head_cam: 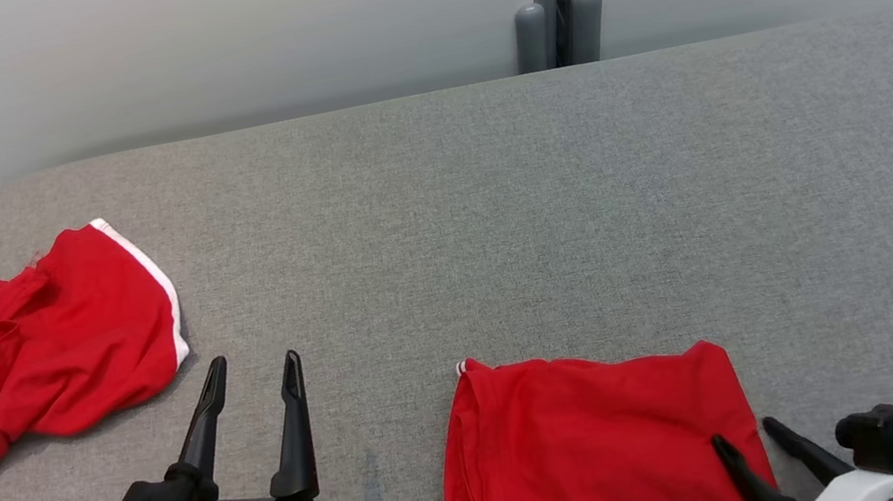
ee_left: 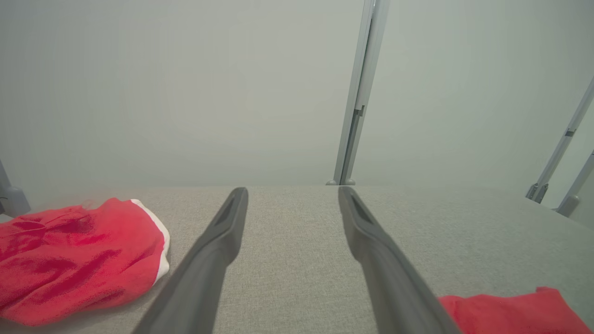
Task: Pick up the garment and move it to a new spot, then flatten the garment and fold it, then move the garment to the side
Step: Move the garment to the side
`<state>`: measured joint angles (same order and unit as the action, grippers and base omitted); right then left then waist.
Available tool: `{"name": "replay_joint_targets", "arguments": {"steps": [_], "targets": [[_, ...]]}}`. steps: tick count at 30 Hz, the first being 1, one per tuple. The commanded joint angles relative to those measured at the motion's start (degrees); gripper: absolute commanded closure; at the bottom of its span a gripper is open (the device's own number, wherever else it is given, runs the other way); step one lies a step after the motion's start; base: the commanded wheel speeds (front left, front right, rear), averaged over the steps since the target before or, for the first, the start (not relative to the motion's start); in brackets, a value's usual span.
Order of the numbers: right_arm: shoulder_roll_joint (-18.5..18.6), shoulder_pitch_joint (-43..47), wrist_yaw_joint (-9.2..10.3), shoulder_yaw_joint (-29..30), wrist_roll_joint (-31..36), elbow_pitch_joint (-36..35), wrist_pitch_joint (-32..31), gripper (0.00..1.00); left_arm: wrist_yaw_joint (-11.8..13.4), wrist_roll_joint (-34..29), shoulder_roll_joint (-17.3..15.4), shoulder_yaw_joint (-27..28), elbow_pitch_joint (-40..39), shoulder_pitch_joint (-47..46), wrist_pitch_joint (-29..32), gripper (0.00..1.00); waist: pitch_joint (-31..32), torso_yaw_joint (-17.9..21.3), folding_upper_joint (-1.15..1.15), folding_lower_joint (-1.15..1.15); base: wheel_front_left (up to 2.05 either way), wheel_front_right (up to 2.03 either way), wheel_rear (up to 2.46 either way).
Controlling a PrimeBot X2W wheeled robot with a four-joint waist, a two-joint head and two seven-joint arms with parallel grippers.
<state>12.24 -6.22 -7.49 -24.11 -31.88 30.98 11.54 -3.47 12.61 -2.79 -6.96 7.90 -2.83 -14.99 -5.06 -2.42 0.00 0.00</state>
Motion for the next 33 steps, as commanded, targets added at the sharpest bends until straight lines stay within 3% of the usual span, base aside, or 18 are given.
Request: {"name": "replay_joint_targets", "arguments": {"steps": [1,5,6,8,22,23,33], "targets": [[0.4,-1.04,0.0,-1.18,-1.43,0.55,-0.88,0.0,-0.1,-0.44,-0.24,-0.07,-0.04,-0.38,-0.24,0.0,-0.14,-0.07,0.0,0.0,0.0,0.0,0.0],[1.06,-2.44,0.0,-4.47,-4.32,1.54,-1.99,0.0,-0.42,-0.94,-0.24,-0.31,0.05,-0.66,-0.24,0.0,-0.55,-0.31,0.0,0.0,0.0,0.0,0.0],[1.33,-2.76,0.0,-5.18,-4.83,1.88,-2.32,0.16,-0.44,-1.13,-0.24,-0.38,0.07,-0.67,-0.24,0.0,-0.63,-0.37,0.0,0.0,0.0,0.0,0.0],[2.06,-3.7,0.0,-6.27,-4.7,2.71,-1.92,1.0,-0.46,-1.32,-0.24,-0.45,0.08,-0.63,-0.24,0.0,-0.71,-0.43,0.0,0.0,0.0,0.0,0.0],[10.92,-15.96,0.03,-13.15,2.84,6.93,0.08,1.0,-1.5,-3.65,-0.24,-2.02,-0.84,-2.95,-0.25,0.0,-4.19,2.78,0.0,0.0,0.0,0.0,0.0],[13.06,-18.54,0.03,-14.01,4.39,7.65,-0.18,1.0,-1.86,-4.34,-0.24,-2.53,-1.14,-3.92,-0.24,0.0,-5.75,3.71,0.0,0.0,0.0,0.0,0.0],[20.89,-29.92,0.02,-14.8,7.3,12.29,0.7,1.0,-3.59,-8.05,-0.25,-6.45,-2.7,-11.42,-0.24,0.0,-16.49,7.09,0.0,0.0,0.0,0.0,0.0]]}}
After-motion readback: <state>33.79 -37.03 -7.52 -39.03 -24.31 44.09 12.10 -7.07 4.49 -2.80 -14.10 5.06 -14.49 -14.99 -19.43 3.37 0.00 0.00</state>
